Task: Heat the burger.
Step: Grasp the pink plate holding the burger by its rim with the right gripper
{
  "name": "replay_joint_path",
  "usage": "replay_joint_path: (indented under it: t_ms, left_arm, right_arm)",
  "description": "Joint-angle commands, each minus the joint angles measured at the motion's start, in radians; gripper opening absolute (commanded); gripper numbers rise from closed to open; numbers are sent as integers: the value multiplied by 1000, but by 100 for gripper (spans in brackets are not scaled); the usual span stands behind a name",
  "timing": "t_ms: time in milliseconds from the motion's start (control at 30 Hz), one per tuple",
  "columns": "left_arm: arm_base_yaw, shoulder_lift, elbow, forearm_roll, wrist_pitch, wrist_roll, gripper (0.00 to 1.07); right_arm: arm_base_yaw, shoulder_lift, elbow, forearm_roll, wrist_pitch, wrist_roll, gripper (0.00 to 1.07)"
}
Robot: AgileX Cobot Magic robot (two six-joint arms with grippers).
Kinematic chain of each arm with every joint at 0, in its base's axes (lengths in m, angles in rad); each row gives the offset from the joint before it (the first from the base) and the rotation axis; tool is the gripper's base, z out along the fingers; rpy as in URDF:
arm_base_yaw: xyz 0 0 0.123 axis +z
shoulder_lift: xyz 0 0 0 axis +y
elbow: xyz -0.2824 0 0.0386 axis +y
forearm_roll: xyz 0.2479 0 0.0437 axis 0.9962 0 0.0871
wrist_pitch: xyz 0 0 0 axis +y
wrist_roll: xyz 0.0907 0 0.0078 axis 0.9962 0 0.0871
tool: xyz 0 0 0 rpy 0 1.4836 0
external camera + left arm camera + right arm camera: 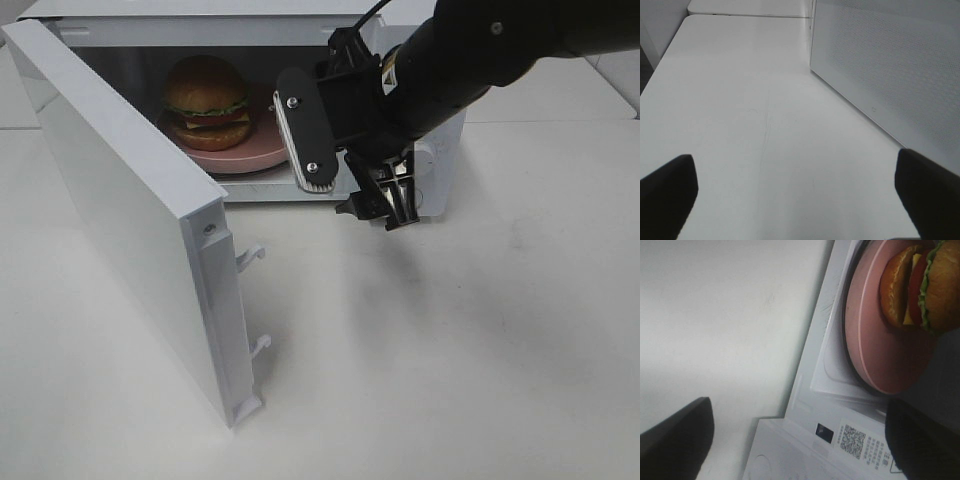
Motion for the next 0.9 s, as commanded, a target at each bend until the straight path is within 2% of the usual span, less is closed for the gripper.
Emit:
replay_joint_path:
  t_ms: [33, 900]
  left_arm:
    - [3, -15, 3, 0, -11, -5, 100]
    - [3, -15, 3, 0, -11, -5, 100]
  right_arm:
    - [16, 30, -36, -4, -6, 8, 89]
    - [30, 389, -397, -19, 14, 108, 86]
